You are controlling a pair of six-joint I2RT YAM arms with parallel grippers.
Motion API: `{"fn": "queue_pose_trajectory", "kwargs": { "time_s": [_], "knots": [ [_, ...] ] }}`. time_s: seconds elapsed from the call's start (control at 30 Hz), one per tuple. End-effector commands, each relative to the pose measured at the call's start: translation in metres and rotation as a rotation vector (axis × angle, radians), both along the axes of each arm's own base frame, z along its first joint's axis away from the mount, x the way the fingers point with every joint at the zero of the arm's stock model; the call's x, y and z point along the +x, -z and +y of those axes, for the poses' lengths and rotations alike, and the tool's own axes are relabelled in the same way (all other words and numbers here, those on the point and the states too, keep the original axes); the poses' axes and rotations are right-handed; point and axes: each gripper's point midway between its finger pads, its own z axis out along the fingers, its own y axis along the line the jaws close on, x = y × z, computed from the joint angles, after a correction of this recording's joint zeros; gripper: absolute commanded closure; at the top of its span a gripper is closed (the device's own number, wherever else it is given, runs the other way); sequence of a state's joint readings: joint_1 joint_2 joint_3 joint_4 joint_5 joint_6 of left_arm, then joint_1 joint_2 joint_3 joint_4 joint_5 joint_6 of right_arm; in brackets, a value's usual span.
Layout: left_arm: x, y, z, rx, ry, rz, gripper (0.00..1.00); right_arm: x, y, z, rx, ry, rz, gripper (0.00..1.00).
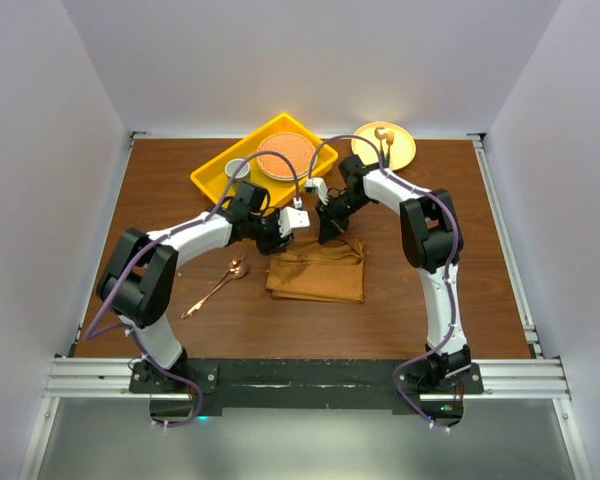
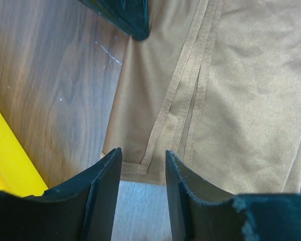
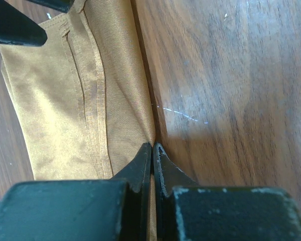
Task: Fold the napkin into a case and place the utensils inside
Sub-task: Fold the lower triangle-folded napkin at the center of the board.
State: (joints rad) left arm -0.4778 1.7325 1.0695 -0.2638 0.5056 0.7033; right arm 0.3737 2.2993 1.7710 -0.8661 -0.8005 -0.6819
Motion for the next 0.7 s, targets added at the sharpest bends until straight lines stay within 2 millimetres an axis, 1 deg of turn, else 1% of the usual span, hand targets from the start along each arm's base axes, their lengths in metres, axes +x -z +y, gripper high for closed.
{"fn": "queue_pose_trajectory", "kwargs": {
  "time_s": [0.0, 0.07, 0.1, 0.17, 0.2, 0.23, 0.37, 0.4, 0.43, 0.47, 0.5, 0.53, 0.6, 0.63, 0.67],
  "knots": [
    [0.014, -0.012, -0.015, -0.042, 0.08, -0.093, 0.55, 0.009, -0.011, 0.004, 0.016, -0.023, -0.068, 1.0],
    [0.012, 0.001, -0.015, 0.0, 0.112, -0.086, 0.55, 0.007, -0.011, 0.004, 0.019, -0.022, -0.061, 0.96],
    [0.014, 0.004, -0.014, 0.023, 0.115, -0.091, 0.55, 0.006, -0.012, 0.005, 0.021, -0.017, -0.055, 0.95],
    [0.008, 0.016, -0.013, 0.059, 0.143, -0.07, 0.55, 0.009, -0.019, 0.007, 0.033, -0.004, -0.058, 0.84],
    [0.007, 0.02, -0.011, 0.076, 0.144, -0.067, 0.56, 0.009, -0.023, 0.009, 0.041, 0.008, -0.05, 0.82],
    [0.002, 0.024, -0.011, 0.09, 0.153, -0.053, 0.57, 0.01, -0.028, 0.011, 0.047, 0.016, -0.051, 0.81],
    [-0.006, 0.03, -0.008, 0.117, 0.177, -0.039, 0.62, 0.018, -0.06, 0.014, 0.08, 0.088, -0.065, 0.69],
    [-0.009, 0.031, -0.007, 0.119, 0.178, -0.035, 0.63, 0.019, -0.075, 0.015, 0.094, 0.12, -0.064, 0.65],
    [-0.009, 0.032, -0.006, 0.12, 0.178, -0.034, 0.64, 0.022, -0.082, 0.012, 0.101, 0.148, -0.068, 0.64],
    [-0.011, 0.032, -0.005, 0.123, 0.179, -0.032, 0.65, 0.021, -0.086, 0.01, 0.102, 0.174, -0.059, 0.62],
    [-0.012, 0.033, -0.005, 0.125, 0.179, -0.035, 0.65, 0.021, -0.102, 0.007, 0.111, 0.22, -0.052, 0.62],
    [-0.012, 0.033, -0.004, 0.127, 0.183, -0.037, 0.66, 0.024, -0.107, 0.001, 0.109, 0.257, -0.048, 0.62],
    [-0.013, 0.032, -0.004, 0.126, 0.183, -0.044, 0.66, 0.021, -0.114, -0.009, 0.094, 0.35, 0.001, 0.62],
    [-0.013, 0.032, -0.003, 0.125, 0.182, -0.045, 0.66, 0.019, -0.123, -0.02, 0.091, 0.395, 0.003, 0.62],
    [-0.013, 0.031, -0.003, 0.123, 0.179, -0.046, 0.66, 0.017, -0.125, -0.027, 0.078, 0.449, 0.036, 0.62]
  ]
}}
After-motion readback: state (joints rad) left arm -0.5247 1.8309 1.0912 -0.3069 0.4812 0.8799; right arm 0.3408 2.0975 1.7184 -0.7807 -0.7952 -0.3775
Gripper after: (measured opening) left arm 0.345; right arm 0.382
